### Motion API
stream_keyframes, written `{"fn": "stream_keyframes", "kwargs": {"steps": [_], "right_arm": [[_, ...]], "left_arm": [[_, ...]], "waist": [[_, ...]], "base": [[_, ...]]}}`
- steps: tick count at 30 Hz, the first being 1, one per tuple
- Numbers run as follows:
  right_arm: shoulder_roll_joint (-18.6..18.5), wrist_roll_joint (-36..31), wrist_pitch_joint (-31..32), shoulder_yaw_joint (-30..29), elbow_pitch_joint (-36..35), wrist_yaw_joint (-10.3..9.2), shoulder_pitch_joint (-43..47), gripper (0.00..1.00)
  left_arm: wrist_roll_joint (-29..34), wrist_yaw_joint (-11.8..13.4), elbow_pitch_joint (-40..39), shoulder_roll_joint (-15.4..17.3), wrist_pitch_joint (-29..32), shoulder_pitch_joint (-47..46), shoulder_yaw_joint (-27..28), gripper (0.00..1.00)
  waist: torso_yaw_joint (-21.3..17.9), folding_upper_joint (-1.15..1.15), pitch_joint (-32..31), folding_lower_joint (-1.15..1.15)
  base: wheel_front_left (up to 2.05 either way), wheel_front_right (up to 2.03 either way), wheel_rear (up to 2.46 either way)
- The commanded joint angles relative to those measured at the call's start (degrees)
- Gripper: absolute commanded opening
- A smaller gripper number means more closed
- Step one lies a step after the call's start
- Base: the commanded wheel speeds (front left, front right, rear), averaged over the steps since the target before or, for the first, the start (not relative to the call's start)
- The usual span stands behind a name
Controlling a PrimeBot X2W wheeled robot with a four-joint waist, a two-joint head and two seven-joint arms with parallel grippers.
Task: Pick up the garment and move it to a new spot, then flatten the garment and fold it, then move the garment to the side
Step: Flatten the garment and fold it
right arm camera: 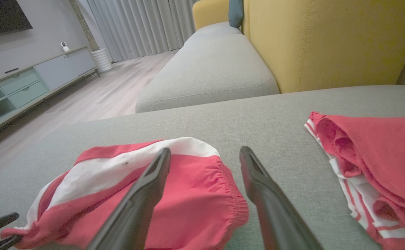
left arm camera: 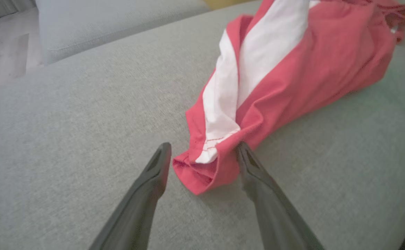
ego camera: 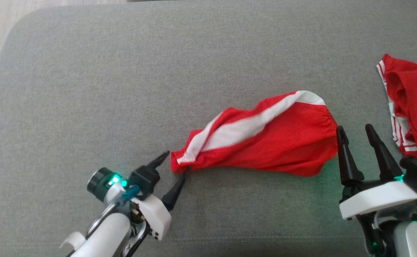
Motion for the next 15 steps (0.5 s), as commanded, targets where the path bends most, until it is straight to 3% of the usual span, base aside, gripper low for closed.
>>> {"fn": "stream_keyframes", "kwargs": {"steps": [1,15], "right_arm": [[-0.3,-0.3,0.0,1.0,-2.4,0.22,-0.2,1.0],[-0.3,-3.9,1.4,0.1,-6.7,0.22,0.9,1.0]], "left_arm": [[-1.0,0.7,-2.5,0.5,-1.0,-0.5,3.2,1.0],[-9.0,10.6,-19.9,0.7,-2.3,10.5,21.4,1.0]], "waist": [[-0.1,0.0,-0.3,0.0],[0.5,0.0,-3.8,0.0]], "base": [[0.0,0.0,0.0],[0.0,0.0,0.0]]}}
